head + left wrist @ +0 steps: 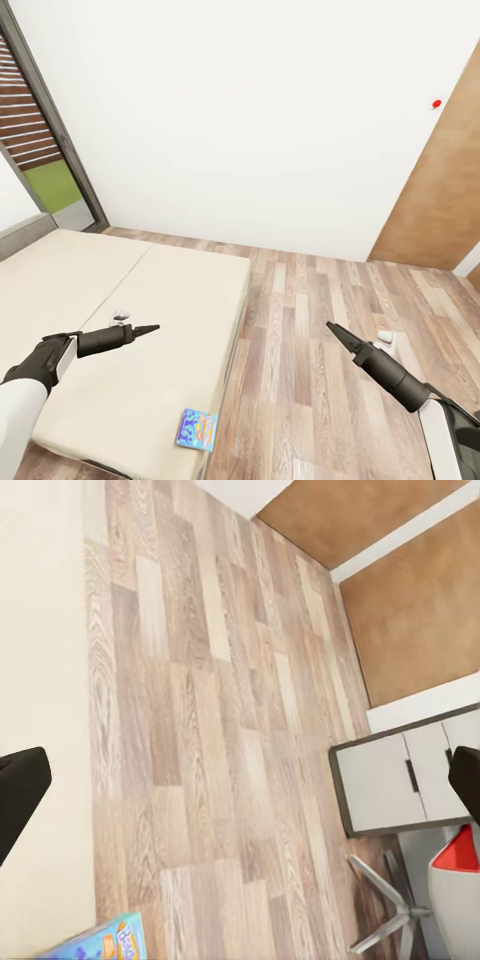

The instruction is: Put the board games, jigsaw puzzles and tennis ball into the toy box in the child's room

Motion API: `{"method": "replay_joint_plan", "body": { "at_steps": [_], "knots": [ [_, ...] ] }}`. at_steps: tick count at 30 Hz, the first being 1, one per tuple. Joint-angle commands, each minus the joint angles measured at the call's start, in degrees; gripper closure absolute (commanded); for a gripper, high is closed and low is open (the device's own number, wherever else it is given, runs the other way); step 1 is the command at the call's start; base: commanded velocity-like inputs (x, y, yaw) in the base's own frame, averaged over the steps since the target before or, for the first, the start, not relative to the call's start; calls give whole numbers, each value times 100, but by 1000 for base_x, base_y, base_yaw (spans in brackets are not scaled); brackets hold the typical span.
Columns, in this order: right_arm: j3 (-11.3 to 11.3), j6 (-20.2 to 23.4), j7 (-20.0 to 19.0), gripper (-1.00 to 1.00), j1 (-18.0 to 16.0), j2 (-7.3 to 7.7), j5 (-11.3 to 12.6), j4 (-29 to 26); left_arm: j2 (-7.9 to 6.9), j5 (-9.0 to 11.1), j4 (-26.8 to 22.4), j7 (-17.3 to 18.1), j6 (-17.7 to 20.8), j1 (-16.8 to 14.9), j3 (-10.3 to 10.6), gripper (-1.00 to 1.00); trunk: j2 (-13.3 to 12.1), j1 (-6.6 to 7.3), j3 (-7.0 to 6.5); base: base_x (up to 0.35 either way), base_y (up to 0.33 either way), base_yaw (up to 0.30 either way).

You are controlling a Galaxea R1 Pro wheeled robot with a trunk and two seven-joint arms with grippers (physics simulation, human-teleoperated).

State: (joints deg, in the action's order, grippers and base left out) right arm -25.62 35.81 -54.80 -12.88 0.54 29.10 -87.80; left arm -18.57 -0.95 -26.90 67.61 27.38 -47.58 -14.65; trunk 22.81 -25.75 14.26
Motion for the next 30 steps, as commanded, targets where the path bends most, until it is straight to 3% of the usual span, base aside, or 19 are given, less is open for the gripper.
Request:
{"method": "replay_joint_plan", "body": {
  "at_steps": [1, 16, 30],
  "knots": [
    [-4, 40, -5, -100, -4, 1, 31, 0, 3, -11, 0, 24, 58, -6, -21, -100, 11, -3, 10, 0, -10, 58],
    [-4, 36, -12, -100, -4, 0, 21, 0, 11, -11, 0, 20, 54, -6, -18, -100, 11, -3, -30, 0, -10, 34],
    [-3, 31, -13, -100, -4, -1, 17, 0, 11, -11, 0, 24, 52, -6, -21, -100, 11, -3, -150, 23, -136, 86]
  ]
}}
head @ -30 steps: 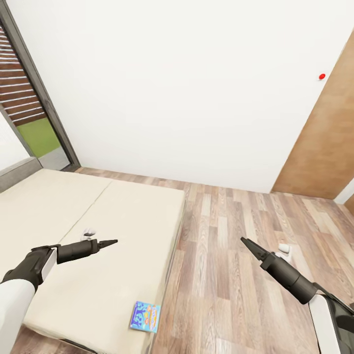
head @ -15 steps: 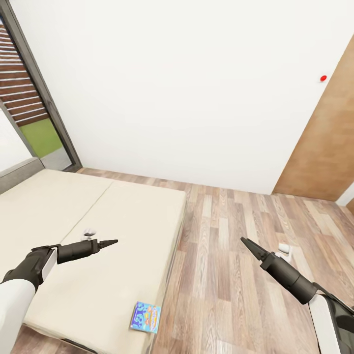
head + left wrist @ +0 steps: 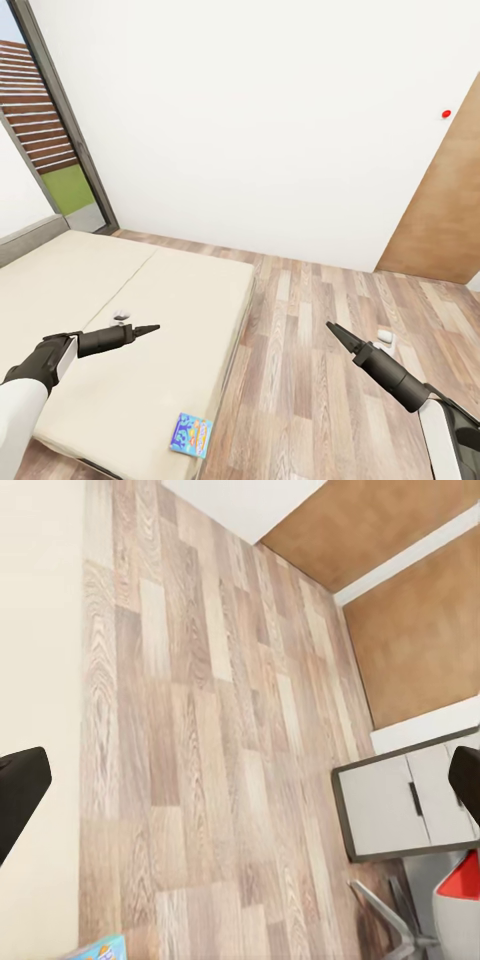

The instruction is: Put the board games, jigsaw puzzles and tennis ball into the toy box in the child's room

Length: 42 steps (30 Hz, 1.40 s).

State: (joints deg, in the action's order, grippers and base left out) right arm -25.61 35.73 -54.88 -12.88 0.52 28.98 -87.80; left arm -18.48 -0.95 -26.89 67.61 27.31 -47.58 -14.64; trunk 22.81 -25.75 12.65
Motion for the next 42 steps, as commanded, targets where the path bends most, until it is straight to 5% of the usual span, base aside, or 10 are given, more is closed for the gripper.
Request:
{"method": "replay_joint_plan", "body": {
  "at_steps": [1, 42],
  "knots": [
    [-4, 41, -5, -100, -4, 1, 29, 0, 3, -11, 0, 24, 59, -6, -21, -100, 11, -4, 2, 6, -29, 89],
    [-5, 48, -14, -100, -4, 1, 29, 0, 55, -11, 0, 24, 55, -6, -19, -100, 11, -4, -272, 15, -29, 88]
  ]
}}
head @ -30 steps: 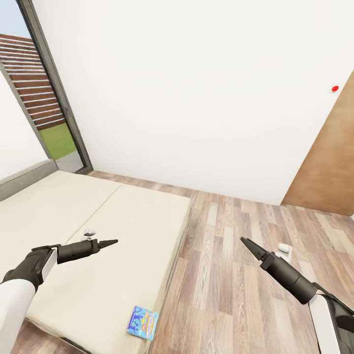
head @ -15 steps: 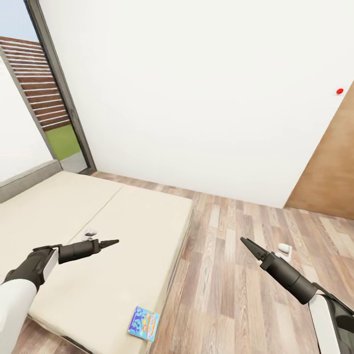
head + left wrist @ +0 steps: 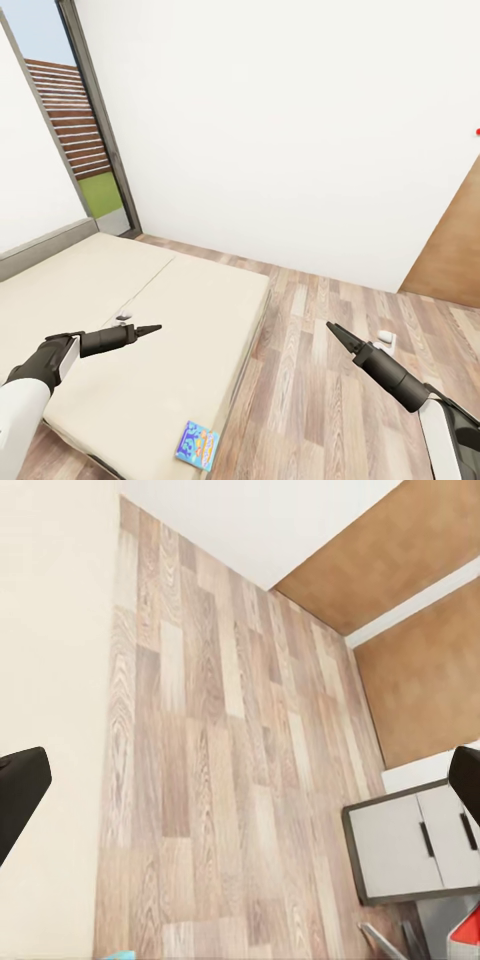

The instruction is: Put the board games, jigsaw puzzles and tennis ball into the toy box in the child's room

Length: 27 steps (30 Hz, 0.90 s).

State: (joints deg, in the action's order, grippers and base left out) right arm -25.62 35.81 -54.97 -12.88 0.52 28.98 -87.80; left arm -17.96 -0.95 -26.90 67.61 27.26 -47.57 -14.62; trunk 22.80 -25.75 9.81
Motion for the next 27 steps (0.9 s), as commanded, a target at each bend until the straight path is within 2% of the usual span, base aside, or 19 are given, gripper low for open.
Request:
{"method": "replay_joint_plan", "body": {
  "at_steps": [1, 16, 27],
  "knots": [
    [-4, 40, -6, -100, -4, 1, 29, -1, 3, -11, 0, 24, 60, -6, -22, -100, 11, -4, 3, 11, -14, 140],
    [4, 40, -13, -100, -4, 1, 29, -1, 6, -11, 0, 18, 1, -6, -16, -100, 11, -4, -42, 2, -9, 68],
    [4, 40, -14, -100, -4, 1, 29, -1, 51, -11, 4, -84, -2, -6, -15, -100, 11, -4, -74, 0, -120, 141]
  ]
}}
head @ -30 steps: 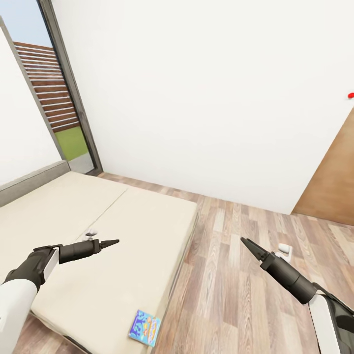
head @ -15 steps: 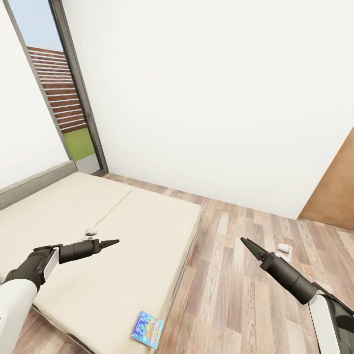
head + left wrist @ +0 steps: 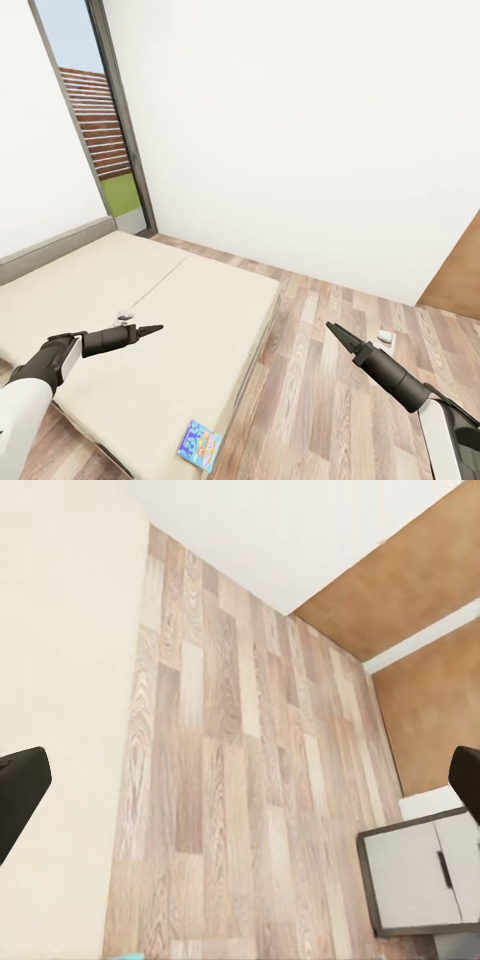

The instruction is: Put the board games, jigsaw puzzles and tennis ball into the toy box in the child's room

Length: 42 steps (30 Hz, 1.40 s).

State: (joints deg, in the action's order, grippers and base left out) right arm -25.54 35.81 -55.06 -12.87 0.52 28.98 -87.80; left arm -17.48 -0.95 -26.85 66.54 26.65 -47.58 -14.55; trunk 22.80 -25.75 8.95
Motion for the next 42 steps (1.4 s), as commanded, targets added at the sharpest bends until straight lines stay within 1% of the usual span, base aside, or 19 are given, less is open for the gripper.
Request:
{"method": "replay_joint_plan", "body": {
  "at_steps": [1, 8, 15, 24, 37, 42],
  "knots": [
    [-4, 40, -5, -100, -5, 1, 29, 0, 4, -12, -1, 5, 60, -6, -22, -100, 12, -3, 11, 0, -34, 33],
    [3, 37, -5, -100, -5, 1, 29, 0, 7, -18, 0, -101, 60, -6, -22, -100, 12, -3, 10, 0, -12, 12],
    [5, 39, -5, -100, -5, 1, 28, 0, 8, -18, 2, -112, 60, -6, -22, -100, 12, -3, 9, 0, -42, 18],
    [5, 40, -5, -100, -5, 1, 29, 0, 8, -17, 0, -115, 60, -6, -22, -100, 12, -3, 1, 16, -91, 135],
    [5, 40, -5, -100, -5, 1, 29, 0, 8, -19, 0, -119, 60, -6, -22, -100, 12, -3, -1, 3, -8, 13],
    [5, 40, -5, -100, -5, 1, 29, 0, 47, -18, -2, -116, 60, -6, -22, -100, 12, -3, -1, 11, 0, 0]
  ]
}}
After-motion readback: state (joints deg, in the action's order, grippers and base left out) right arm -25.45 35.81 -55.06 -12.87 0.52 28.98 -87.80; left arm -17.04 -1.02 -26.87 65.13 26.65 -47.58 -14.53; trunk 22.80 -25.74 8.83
